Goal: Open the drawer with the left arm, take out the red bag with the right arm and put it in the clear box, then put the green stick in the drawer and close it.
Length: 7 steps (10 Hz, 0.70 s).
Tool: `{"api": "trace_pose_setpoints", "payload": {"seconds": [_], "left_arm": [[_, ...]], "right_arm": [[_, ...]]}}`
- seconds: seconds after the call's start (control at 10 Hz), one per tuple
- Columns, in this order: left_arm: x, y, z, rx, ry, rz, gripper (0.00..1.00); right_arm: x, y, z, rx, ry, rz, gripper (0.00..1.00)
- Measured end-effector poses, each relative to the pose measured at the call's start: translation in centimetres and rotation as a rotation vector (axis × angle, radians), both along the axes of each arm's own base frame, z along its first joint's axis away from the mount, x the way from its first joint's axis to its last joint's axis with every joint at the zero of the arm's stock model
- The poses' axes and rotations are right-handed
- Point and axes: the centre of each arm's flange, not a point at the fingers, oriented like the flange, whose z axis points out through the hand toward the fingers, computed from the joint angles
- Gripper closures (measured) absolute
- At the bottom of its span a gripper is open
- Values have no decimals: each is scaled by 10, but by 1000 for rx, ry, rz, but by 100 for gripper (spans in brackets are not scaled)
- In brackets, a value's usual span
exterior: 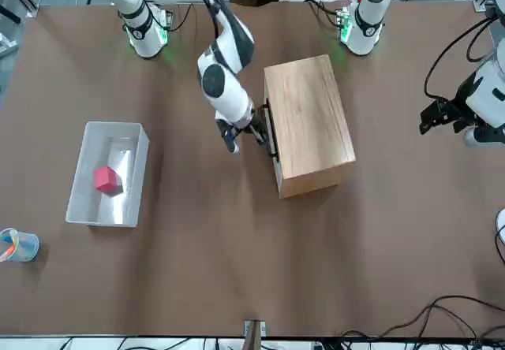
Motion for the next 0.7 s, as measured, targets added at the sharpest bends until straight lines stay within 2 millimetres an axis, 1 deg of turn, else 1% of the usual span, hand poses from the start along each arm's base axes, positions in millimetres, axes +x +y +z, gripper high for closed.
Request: {"api": "trace_pose_setpoints", "payload": {"seconds": [0.1, 0.2, 0.3, 0.4, 0.5, 0.6, 0.7], "left_arm": [[0, 0, 0, 0, 1, 0, 0], [0, -1, -1, 0, 1, 1, 0], [0, -1, -1, 0, 2, 1, 0], [0, -1, -1, 0, 2, 1, 0], [0, -1, -1, 0, 2, 1, 0], [0, -1, -1, 0, 2, 1, 0], [1, -1, -1, 0, 2, 1, 0]], "right_arm": [[2, -2, 0, 3, -9, -5, 98], [10, -9, -1, 2, -20, 0, 98], [31, -33, 0, -13, -20, 30, 97], [65, -78, 9, -30, -18, 99, 97], [101, -136, 27, -35, -27, 183, 96], [130, -201, 48, -33, -45, 271, 94], [150, -263, 69, -24, -74, 360, 93]]}}
